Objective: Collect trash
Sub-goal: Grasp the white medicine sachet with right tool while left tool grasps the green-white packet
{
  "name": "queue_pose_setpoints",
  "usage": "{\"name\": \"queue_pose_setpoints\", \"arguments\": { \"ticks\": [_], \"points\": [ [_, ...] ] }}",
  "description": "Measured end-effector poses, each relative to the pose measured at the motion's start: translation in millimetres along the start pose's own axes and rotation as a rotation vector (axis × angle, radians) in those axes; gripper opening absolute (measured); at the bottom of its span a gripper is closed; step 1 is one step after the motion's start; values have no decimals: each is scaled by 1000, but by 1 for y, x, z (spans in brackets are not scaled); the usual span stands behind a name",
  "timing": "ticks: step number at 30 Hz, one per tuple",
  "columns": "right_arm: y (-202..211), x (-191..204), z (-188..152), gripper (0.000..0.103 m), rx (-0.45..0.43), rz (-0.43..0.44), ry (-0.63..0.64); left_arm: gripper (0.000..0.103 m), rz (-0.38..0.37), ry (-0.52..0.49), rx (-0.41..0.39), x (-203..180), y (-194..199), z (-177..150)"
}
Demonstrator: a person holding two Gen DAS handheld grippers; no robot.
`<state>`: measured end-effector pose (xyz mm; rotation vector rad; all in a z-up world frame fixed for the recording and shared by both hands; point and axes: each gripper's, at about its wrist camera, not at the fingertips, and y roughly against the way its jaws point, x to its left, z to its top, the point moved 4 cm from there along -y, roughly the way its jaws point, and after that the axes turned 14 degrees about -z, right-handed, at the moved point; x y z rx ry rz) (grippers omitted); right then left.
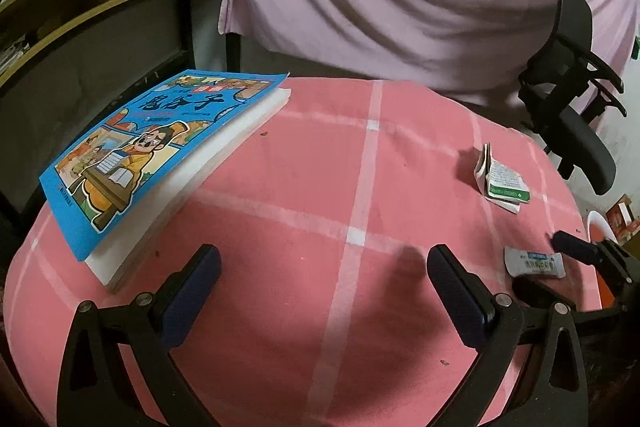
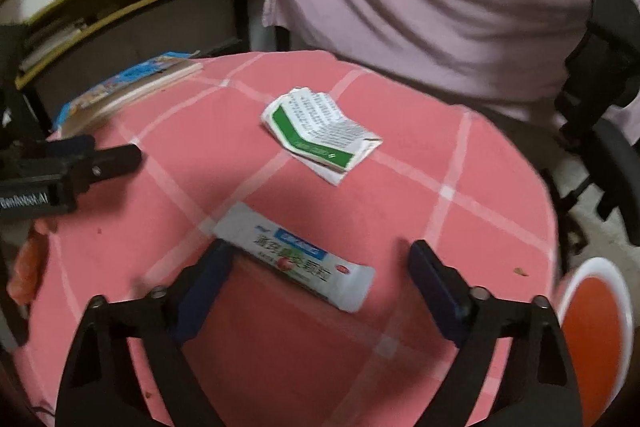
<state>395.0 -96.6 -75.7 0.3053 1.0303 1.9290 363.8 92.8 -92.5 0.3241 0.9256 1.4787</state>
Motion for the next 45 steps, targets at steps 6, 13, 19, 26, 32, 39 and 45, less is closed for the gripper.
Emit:
{"name": "queue_pose_setpoints", "arguments": {
  "ticks": [6, 13, 19, 26, 32, 39, 45],
  "points": [
    [2, -5, 1, 49, -7, 50, -26, 101, -23, -4, -7, -3, 1, 1],
    [7, -20, -3, 19, -10, 29, -78, 100, -176, -20, -43, -20, -3, 11],
    [3, -35, -4, 19, 15, 8, -138, 98, -220, -55, -32, -39, -18, 24],
    [-5, -65, -5, 19, 41, -2, -275, 58, -277, -130, 21, -74, -51, 39],
    [-8, -68, -4, 18, 50, -2, -298, 26, -290, -156, 72, -91, -71, 45],
    [-8, -66, -5, 20, 56, -1, -292, 10, -321, -147, 84, -97, -77, 46],
    [-9, -65, -5, 24, 54, 4, -282, 6, -358, -163, 52, -98, -67, 46]
  ]
}}
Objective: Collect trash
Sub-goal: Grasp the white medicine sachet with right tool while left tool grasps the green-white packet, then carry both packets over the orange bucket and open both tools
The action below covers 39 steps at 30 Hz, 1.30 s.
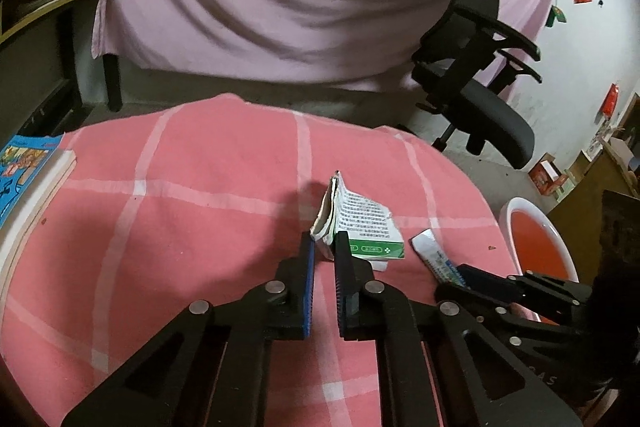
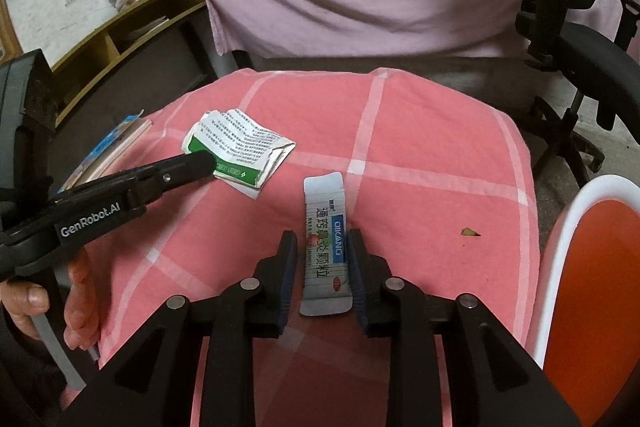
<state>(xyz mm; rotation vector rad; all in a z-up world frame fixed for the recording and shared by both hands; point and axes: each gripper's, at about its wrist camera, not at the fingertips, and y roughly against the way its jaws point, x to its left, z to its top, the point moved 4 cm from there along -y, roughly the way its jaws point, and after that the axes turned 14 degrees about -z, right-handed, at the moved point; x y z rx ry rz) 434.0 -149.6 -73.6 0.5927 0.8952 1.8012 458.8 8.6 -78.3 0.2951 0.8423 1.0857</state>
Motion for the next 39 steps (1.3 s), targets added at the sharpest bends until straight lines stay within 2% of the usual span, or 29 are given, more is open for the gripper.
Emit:
{"name": "queue_pose_setpoints", "arguments": {
  "ticks": [5, 7, 8, 11, 17, 24, 32, 36, 39],
  "points": [
    [1, 3, -1, 25, -6, -15, 12, 5, -10, -3, -15, 0, 5, -1],
    [2, 6, -1, 23, -12, -38, 26, 5, -14, -11, -26, -2, 8, -1],
    [3, 9, -2, 19, -16, -56, 38, 5, -16, -18, -38, -3, 11, -1],
    [5, 13, -3, 18, -31, -86, 69, 4, -21, -30, -72, -6, 18, -2],
    [19, 16, -4, 18, -109, -125, 88, 4, -10, -53, -136, -12, 37, -8],
    [63, 9, -5, 18, -346, -177, 45, 4, 26, -171, -239, -38, 60, -18],
    [111, -29, -15, 18, -598, -105, -139, 5, 61, -281, -406, -69, 94, -35],
    [136, -38, -22, 18, -713, -123, -169, 5, 54, -345, -453, -93, 107, -39],
    [155, -46, -27, 18, -788, -151, -177, 5, 13, -373, -482, -119, 113, -39]
  ]
}}
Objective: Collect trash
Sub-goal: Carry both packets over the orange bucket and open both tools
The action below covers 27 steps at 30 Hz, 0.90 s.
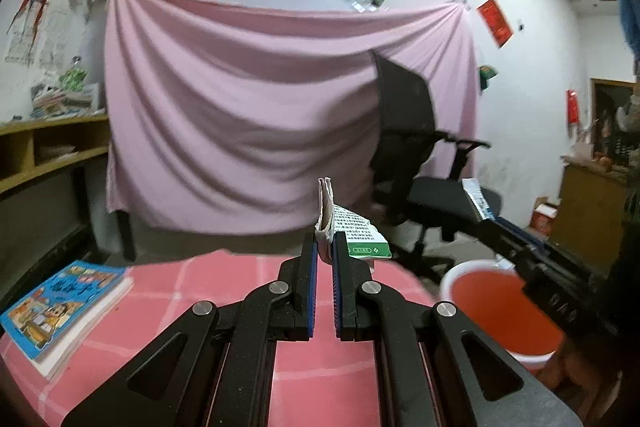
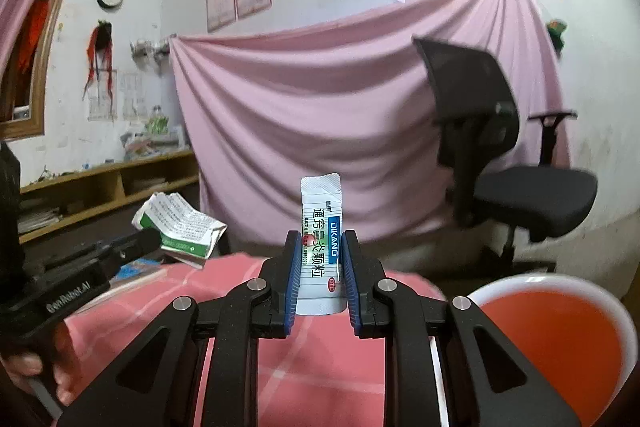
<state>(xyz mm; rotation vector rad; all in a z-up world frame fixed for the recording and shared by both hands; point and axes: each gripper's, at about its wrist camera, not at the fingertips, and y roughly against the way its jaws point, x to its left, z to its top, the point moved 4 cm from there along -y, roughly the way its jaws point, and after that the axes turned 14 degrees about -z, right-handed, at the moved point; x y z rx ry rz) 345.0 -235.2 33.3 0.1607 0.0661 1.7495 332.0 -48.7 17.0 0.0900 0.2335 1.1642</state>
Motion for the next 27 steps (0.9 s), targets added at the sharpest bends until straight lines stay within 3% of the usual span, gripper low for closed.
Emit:
{"name": "queue_pose_setpoints", "arguments": {
  "ticks": [6, 13, 18, 22, 27],
  "points": [
    [20, -42, 15, 19, -58, -74, -77, 5, -69, -10, 8, -50, -13, 7],
    [29, -103, 15, 19, -18, -157, -214, 5, -159, -34, 61, -113, -48, 15],
    [27, -141, 12, 21, 54, -214, -315, 5, -215, -11, 155, -145, -83, 9],
    [11, -168, 2, 21, 173, -199, -414, 5, -277, 47, 265, -159, -113, -7],
    [-2, -185, -14, 21, 294, -190, -450, 5, -298, 120, 380, -163, -140, -25]
  ]
}}
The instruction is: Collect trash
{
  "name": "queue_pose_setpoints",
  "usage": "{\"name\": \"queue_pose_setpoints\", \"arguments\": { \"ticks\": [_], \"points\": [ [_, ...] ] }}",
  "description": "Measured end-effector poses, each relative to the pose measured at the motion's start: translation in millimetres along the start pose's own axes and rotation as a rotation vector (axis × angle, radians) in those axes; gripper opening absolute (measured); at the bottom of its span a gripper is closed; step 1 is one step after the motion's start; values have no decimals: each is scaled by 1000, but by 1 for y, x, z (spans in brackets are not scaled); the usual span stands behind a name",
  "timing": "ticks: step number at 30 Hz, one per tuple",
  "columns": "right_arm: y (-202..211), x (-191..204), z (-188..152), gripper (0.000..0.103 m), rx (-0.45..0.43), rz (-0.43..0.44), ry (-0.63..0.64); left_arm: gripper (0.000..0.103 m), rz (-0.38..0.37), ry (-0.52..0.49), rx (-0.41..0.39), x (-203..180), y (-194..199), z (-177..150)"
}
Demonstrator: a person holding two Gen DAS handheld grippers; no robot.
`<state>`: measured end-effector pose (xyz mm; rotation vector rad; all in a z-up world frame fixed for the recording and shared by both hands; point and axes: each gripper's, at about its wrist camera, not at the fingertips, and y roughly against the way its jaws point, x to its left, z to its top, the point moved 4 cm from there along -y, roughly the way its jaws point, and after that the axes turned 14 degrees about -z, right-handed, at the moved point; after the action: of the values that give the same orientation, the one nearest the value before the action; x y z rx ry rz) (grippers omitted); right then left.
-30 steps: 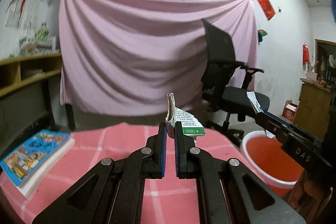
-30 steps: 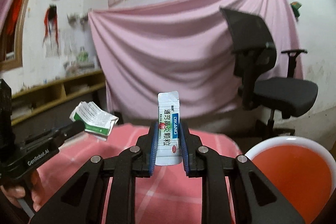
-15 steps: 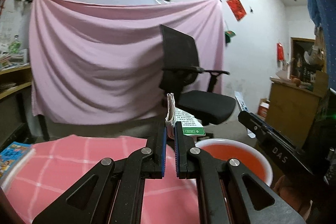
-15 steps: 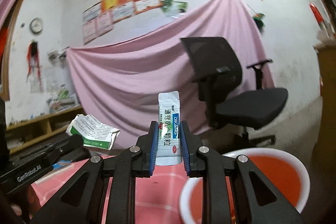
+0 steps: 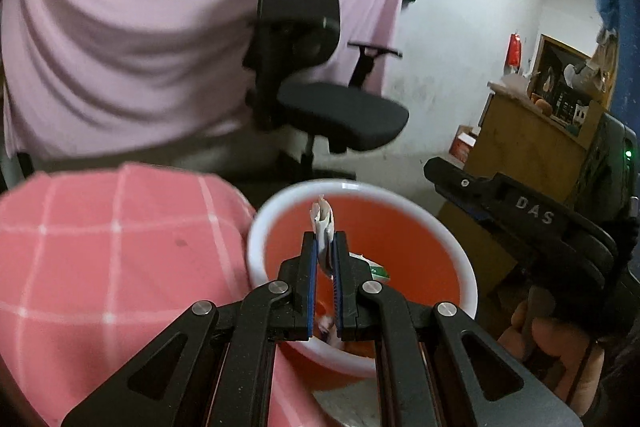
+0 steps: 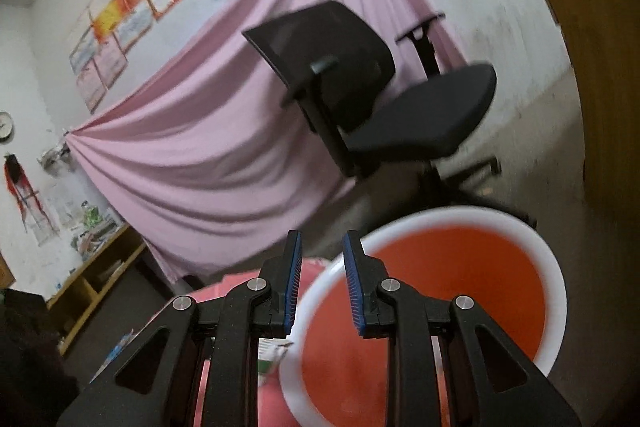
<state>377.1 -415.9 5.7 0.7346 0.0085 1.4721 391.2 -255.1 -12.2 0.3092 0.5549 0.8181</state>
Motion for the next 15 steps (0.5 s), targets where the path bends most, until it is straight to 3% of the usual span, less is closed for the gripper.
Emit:
{"name": "queue_pose_setpoints", "arguments": {
  "ticks": [5, 8, 10, 15],
  "points": [
    [-5, -14, -4, 21, 60, -12, -26, 7, -16, 54, 51, 5, -14, -1],
    [-8, -17, -8, 21, 94, -17, -34, 15, -1, 45, 83, 5, -17, -6],
    [-12, -17, -10, 21, 117, -11, -33, 24, -4, 49, 82, 5, -14, -9],
    [-10, -18, -15, 22, 128, -19, -4, 26, 14, 52, 71, 13, -11, -9]
  ]
}}
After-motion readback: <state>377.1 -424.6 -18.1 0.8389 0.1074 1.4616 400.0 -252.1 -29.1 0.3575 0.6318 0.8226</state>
